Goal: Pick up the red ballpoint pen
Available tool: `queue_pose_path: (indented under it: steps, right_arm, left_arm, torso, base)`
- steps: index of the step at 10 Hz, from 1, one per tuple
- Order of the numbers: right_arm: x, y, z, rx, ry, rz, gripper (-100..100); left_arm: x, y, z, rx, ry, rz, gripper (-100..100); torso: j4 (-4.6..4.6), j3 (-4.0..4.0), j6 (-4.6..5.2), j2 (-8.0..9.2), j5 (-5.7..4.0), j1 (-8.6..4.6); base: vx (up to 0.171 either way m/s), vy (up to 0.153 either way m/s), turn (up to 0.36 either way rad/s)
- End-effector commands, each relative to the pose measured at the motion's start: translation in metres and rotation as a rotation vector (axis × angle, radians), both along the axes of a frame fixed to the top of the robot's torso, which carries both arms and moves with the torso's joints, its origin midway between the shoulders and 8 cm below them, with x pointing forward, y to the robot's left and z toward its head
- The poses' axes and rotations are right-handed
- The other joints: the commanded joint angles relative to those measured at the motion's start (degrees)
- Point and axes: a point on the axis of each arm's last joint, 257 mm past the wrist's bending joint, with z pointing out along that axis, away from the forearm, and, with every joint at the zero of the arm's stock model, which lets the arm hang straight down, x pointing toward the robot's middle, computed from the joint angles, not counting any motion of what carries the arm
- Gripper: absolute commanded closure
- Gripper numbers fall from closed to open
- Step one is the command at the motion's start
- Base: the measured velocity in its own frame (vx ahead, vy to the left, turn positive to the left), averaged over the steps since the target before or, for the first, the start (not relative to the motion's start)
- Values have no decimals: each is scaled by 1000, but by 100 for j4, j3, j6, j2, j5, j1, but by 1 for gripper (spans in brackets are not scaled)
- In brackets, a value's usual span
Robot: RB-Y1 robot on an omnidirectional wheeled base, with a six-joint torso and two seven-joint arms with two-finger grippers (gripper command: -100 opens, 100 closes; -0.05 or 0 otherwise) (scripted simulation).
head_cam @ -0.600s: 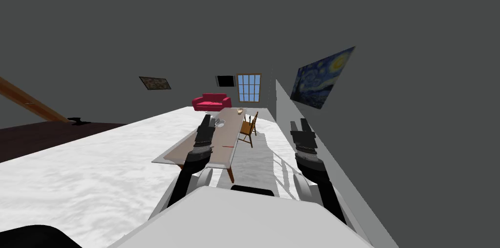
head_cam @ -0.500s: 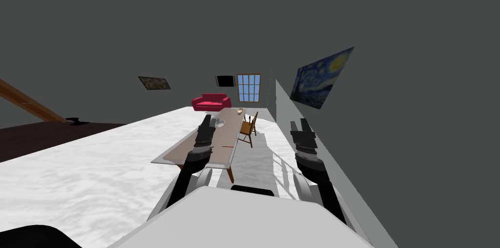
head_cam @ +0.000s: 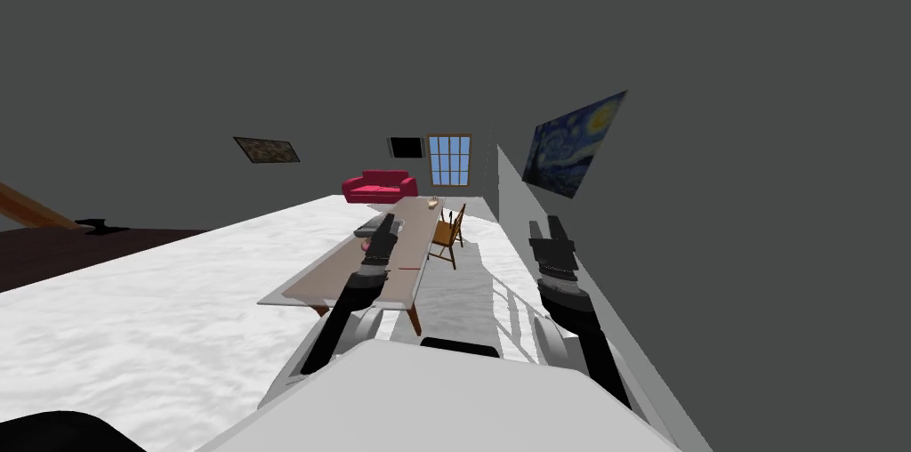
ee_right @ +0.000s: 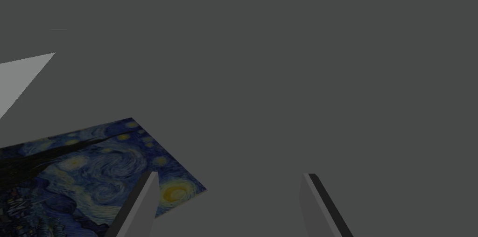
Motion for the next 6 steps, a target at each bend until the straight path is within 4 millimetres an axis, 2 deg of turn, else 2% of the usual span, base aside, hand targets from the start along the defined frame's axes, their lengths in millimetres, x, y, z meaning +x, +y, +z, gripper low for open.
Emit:
queue_pose_path:
  steps: [1,2,3,4,6]
  right_arm:
    - [0,0,0,0,0,0,0]
    - [0,0,0,0,0,0,0]
    - [0,0,0,0,0,0,0]
    - [0,0,0,0,0,0,0]
    - [0,0,0,0,0,0,0]
  left_arm:
    - [15,3,-26,-13,76,-17,-100]
    - [15,3,-26,-13,76,-17,-100]
    - [24,7,-42,-24,126,-26,-100]
    - [24,7,-42,-24,127,-26,-100]
    - [41,17,-79,-52,234,-38,-100]
  torso:
    - [0,0,0,0,0,0]
    - [-1,-1,0,-2,-1,-3]
    - [0,0,-1,0,1,5]
    - [0,0,0,0,2,9]
    - [0,0,0,0,2,10]
  base:
    - [21,-88,-87]
    - [12,-56,-27]
    - [14,-50,-71]
    - [16,-38,-36]
    - [19,-61,-107]
